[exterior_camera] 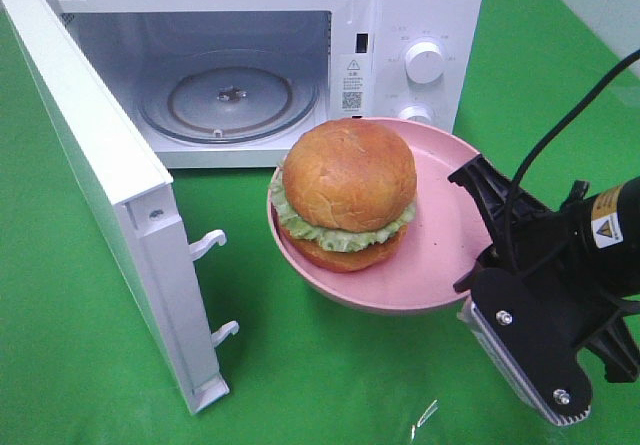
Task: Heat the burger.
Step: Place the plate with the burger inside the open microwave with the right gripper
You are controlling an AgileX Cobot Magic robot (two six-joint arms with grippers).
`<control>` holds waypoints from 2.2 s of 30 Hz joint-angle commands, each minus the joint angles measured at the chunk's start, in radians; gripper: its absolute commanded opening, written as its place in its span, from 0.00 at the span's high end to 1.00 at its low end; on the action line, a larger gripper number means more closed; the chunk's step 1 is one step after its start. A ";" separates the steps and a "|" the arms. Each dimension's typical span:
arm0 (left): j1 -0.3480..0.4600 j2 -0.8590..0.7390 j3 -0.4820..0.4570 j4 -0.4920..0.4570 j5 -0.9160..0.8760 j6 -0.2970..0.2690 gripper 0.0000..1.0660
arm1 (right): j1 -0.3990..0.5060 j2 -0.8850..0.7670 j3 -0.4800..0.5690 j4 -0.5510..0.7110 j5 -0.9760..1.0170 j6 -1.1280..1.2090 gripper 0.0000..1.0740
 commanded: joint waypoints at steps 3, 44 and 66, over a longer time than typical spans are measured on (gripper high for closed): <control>-0.003 -0.004 0.002 -0.002 -0.008 -0.008 0.15 | 0.039 0.065 -0.065 0.002 -0.054 0.043 1.00; -0.003 -0.004 0.002 -0.002 -0.008 -0.008 0.15 | 0.124 0.527 -0.601 0.031 0.047 0.042 1.00; -0.003 -0.004 0.002 -0.002 -0.008 -0.008 0.15 | 0.117 0.752 -0.934 -0.101 0.157 0.274 1.00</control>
